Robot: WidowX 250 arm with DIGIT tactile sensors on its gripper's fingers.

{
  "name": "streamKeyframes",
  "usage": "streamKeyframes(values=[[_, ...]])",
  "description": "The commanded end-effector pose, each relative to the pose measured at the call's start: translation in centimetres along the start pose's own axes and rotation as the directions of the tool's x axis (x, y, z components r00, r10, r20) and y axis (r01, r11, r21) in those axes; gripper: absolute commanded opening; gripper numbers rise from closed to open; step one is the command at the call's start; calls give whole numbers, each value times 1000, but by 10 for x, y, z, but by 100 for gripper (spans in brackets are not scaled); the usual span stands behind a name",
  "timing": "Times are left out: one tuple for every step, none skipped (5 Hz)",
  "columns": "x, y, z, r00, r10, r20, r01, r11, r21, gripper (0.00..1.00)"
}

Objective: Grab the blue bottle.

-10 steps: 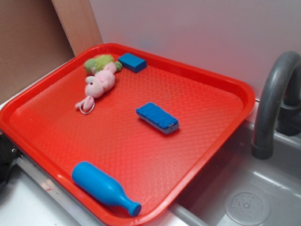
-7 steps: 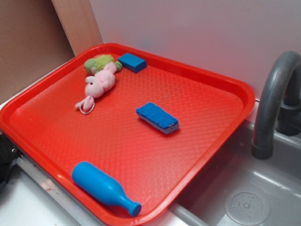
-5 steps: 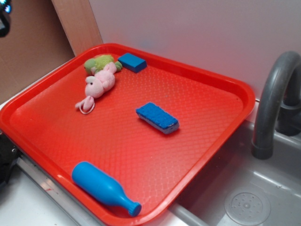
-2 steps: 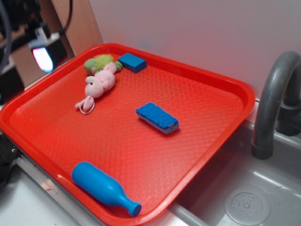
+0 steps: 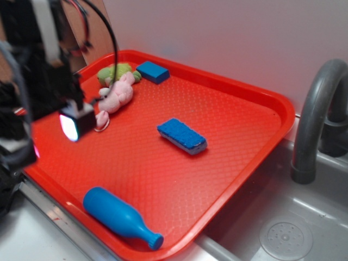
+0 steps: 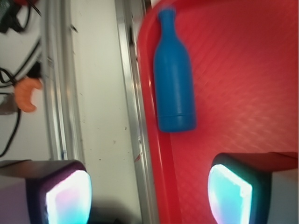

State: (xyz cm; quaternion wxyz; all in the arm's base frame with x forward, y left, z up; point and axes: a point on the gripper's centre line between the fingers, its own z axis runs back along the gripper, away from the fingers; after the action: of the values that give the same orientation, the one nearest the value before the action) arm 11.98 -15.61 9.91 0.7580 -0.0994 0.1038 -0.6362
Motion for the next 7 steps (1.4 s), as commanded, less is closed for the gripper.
streamKeyframes(values=[[5, -13, -30, 993, -116, 13, 116, 993, 16, 100], [10, -10, -39, 987, -160, 6, 160, 986, 54, 100], [19, -7, -47, 986, -166, -5, 166, 985, 46, 100], [29, -4, -44, 996, -86, 24, 83, 994, 75, 100], [39, -3, -48, 995, -97, 12, 96, 992, 77, 100], [48, -3, -56, 996, -54, -69, 60, 993, 100, 0], [49, -6, -58, 996, -39, -86, 49, 992, 114, 0]])
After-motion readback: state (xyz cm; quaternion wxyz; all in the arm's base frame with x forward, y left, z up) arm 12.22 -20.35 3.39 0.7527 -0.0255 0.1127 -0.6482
